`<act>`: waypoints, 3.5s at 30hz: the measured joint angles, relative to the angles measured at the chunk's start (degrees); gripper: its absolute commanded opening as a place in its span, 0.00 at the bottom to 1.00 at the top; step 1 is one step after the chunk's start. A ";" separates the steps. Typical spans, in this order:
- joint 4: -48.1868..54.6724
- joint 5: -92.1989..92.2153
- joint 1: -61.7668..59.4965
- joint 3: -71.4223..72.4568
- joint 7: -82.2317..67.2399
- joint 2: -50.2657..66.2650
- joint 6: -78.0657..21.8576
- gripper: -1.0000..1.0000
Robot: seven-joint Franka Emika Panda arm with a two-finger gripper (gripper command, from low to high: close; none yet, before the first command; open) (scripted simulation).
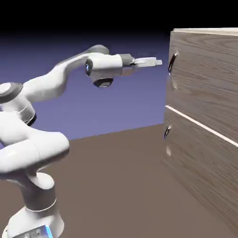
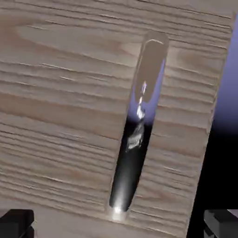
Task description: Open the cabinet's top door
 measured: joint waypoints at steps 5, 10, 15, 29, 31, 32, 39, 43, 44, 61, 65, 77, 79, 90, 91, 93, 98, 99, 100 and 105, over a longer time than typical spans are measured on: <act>4.94 4.59 -6.14 2.67 3.47 -1.10 -0.58 0.50; 9.30 5.64 -10.55 3.57 3.73 -0.76 -0.57 0.00; -1.10 8.67 -5.92 -0.32 3.10 -6.93 -11.22 0.00; 1.48 23.32 1.20 1.80 -31.48 15.82 -1.72 0.00; 2.77 25.03 2.23 2.07 -36.47 19.84 0.74 0.00; 3.40 25.73 2.80 2.15 -38.96 21.86 1.97 0.00; 6.71 30.57 8.75 0.88 -56.39 35.94 9.87 0.00; 5.76 32.16 15.78 -3.30 -65.84 43.04 12.16 0.00; 5.07 31.72 17.84 -4.92 -67.35 44.00 12.02 0.00; -12.13 19.55 53.17 -35.35 -71.59 44.66 6.76 0.00; -18.51 9.83 61.31 -43.48 -65.86 39.73 4.63 0.00; -32.72 -19.78 75.75 -62.89 -49.30 23.44 0.18 0.00; -34.42 -24.72 76.57 -65.37 -46.38 20.82 -0.81 0.00; -40.93 -51.95 72.82 -79.56 -31.57 8.03 -13.51 0.00; -41.15 -53.97 71.95 -81.22 -30.58 7.23 -15.38 0.00; -41.32 -59.22 70.09 -84.90 -28.89 5.83 -19.38 0.00; -39.69 -71.21 66.05 -95.21 -26.41 4.72 -30.29 0.00; -39.02 -73.33 65.53 -97.29 -26.18 4.90 -32.44 0.00; -38.24 -75.38 65.13 -99.36 -26.00 5.19 -34.59 0.00; -32.50 -84.94 65.29 -109.74 -25.75 7.94 -45.41 0.00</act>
